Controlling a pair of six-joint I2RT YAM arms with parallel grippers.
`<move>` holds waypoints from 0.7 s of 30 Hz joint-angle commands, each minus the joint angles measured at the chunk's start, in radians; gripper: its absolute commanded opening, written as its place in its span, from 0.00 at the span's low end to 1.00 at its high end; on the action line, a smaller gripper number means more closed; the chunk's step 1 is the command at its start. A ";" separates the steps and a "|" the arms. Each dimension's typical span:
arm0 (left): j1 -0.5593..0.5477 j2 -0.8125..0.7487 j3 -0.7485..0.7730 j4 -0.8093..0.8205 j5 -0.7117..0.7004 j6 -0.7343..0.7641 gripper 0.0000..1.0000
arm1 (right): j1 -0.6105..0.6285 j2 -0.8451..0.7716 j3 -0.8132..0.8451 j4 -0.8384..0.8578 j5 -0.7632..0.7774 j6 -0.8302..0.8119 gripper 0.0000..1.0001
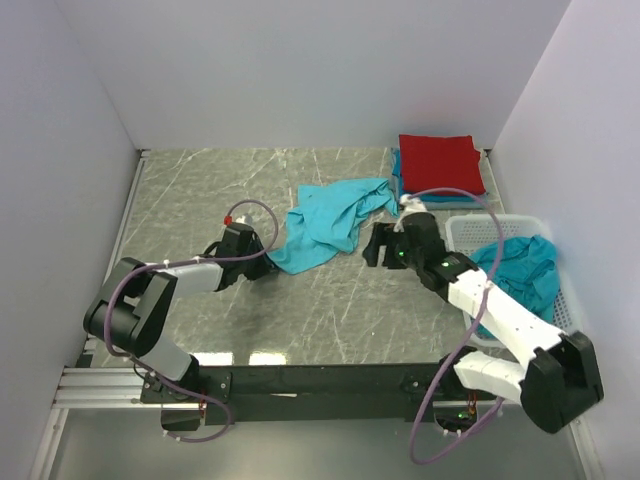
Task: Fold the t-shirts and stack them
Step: Flatten the tshirt out
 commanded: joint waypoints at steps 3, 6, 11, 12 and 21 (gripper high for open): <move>-0.004 -0.067 -0.028 -0.005 -0.064 0.024 0.01 | 0.148 0.180 0.105 0.017 0.051 -0.118 0.81; -0.003 -0.106 -0.040 -0.053 -0.104 0.034 0.01 | 0.176 0.328 0.189 0.023 0.065 -0.112 0.77; -0.003 -0.162 -0.072 -0.052 -0.104 0.046 0.01 | 0.177 0.568 0.361 0.007 0.048 -0.103 0.68; -0.003 -0.169 -0.075 -0.052 -0.131 0.048 0.01 | 0.177 0.595 0.384 -0.002 0.074 -0.103 0.67; -0.001 -0.169 -0.075 -0.047 -0.146 0.044 0.00 | 0.177 0.751 0.490 -0.043 0.232 -0.051 0.57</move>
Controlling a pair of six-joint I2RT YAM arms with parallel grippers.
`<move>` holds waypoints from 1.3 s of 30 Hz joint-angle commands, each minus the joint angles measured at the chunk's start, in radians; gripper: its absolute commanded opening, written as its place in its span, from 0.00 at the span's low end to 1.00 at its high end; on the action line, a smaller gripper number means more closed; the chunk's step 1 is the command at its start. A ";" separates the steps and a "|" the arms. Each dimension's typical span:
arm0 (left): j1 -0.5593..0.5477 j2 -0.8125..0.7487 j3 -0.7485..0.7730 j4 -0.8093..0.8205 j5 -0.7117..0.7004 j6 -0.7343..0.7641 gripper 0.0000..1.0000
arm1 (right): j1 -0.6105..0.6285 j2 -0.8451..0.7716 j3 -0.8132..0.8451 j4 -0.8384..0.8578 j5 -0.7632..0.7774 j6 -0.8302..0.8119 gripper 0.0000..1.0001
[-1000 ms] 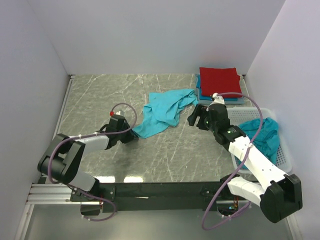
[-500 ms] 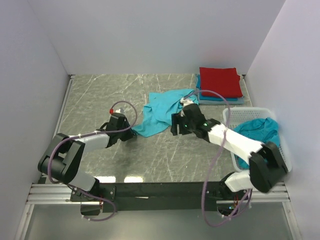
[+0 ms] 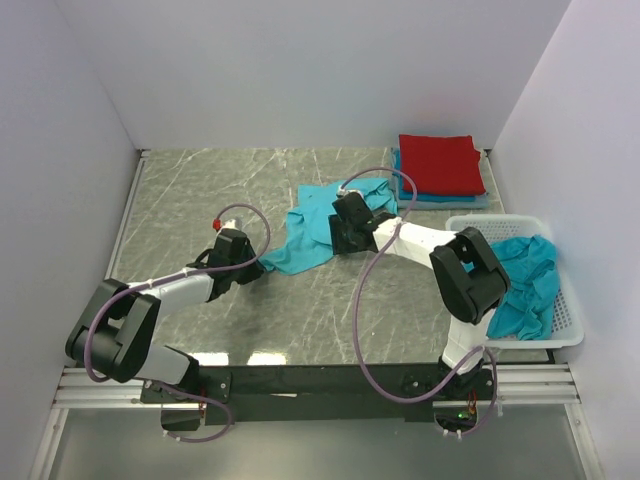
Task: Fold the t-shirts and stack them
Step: Flatten the tshirt out
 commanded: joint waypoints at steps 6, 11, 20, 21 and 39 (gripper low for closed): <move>-0.002 -0.012 0.020 -0.009 -0.039 0.022 0.01 | 0.001 0.035 0.044 -0.016 0.184 0.038 0.25; 0.001 -0.041 0.039 -0.038 -0.084 0.033 0.01 | 0.003 -0.029 0.049 -0.039 0.244 0.033 0.00; 0.009 -0.251 0.141 -0.197 -0.268 0.053 0.01 | 0.000 -0.313 0.095 -0.183 0.424 -0.030 0.00; 0.009 -0.277 0.154 -0.219 -0.308 0.055 0.00 | 0.001 -0.340 0.107 -0.198 0.419 -0.037 0.00; 0.011 -0.807 0.571 -0.463 -0.553 0.079 0.01 | -0.002 -0.940 0.320 -0.301 0.088 -0.151 0.00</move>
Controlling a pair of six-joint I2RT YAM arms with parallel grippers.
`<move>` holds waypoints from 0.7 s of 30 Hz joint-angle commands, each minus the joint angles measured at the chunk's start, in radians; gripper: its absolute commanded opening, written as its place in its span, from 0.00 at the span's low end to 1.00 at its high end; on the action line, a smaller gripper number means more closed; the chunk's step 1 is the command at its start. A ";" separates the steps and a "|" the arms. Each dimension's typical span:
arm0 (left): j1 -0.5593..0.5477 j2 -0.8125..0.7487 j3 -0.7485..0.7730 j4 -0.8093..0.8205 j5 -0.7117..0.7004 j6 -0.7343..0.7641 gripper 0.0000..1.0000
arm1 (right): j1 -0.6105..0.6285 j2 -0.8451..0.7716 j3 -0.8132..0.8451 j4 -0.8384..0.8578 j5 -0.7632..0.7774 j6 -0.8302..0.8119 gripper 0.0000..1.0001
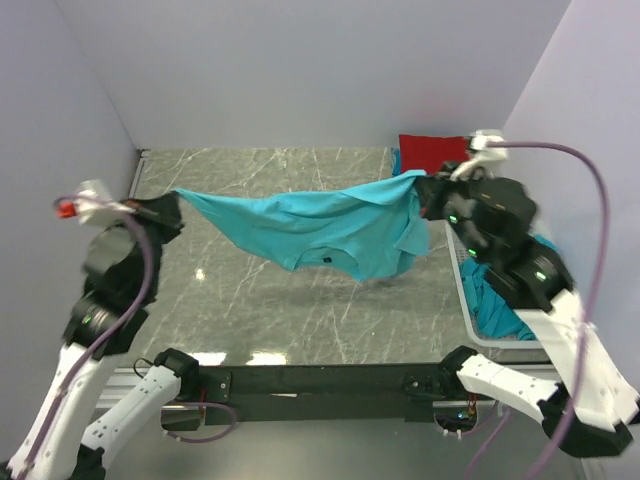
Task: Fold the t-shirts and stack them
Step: Flatten the tshirt out
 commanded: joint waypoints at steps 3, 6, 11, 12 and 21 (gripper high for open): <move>0.004 -0.114 0.158 0.020 -0.004 0.040 0.01 | -0.002 -0.172 0.131 -0.031 -0.238 -0.026 0.00; 0.004 -0.119 0.235 0.019 0.039 0.059 0.01 | -0.003 -0.229 0.144 -0.042 -0.321 -0.002 0.00; 0.004 -0.079 0.298 -0.026 0.011 0.075 0.01 | -0.003 -0.274 0.104 -0.045 -0.363 0.041 0.02; 0.004 -0.059 0.288 -0.018 0.006 0.100 0.01 | -0.003 -0.265 0.093 -0.048 -0.355 0.046 0.02; 0.019 0.244 0.012 -0.062 -0.177 0.008 0.01 | -0.127 0.063 -0.238 0.077 -0.371 0.152 0.07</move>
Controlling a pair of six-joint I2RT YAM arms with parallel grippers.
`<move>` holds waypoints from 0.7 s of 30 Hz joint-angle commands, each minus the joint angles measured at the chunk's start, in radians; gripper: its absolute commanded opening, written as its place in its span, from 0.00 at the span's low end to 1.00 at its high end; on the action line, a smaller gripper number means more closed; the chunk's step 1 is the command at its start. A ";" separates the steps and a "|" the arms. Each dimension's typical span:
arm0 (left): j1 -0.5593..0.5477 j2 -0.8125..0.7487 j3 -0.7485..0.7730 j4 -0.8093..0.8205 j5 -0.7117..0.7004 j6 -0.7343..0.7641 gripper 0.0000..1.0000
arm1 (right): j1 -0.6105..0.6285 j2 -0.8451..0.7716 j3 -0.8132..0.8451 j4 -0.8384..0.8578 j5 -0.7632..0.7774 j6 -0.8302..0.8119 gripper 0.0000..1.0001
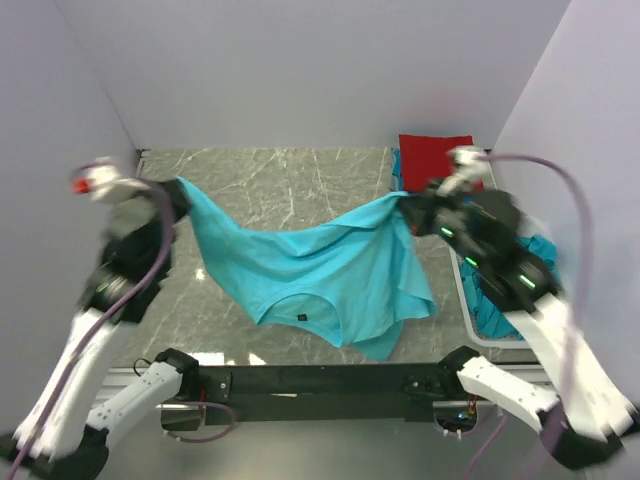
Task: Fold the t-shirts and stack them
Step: Flatten the tshirt out
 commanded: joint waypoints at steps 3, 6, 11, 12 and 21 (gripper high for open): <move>0.164 0.254 -0.313 0.061 0.032 -0.073 0.01 | -0.168 0.373 -0.260 0.247 -0.194 0.060 0.35; 0.274 0.388 -0.418 0.184 0.217 -0.071 0.00 | -0.194 0.586 -0.185 0.210 -0.122 0.051 0.71; 0.299 0.512 -0.440 0.278 0.350 -0.036 0.00 | -0.163 0.634 -0.142 0.137 -0.009 0.012 0.77; 0.301 0.518 -0.441 0.286 0.356 -0.036 0.00 | -0.154 0.623 -0.155 0.137 0.017 0.009 0.77; 0.306 0.522 -0.463 0.286 0.367 -0.044 0.01 | 0.039 0.499 -0.340 0.084 0.090 0.026 0.77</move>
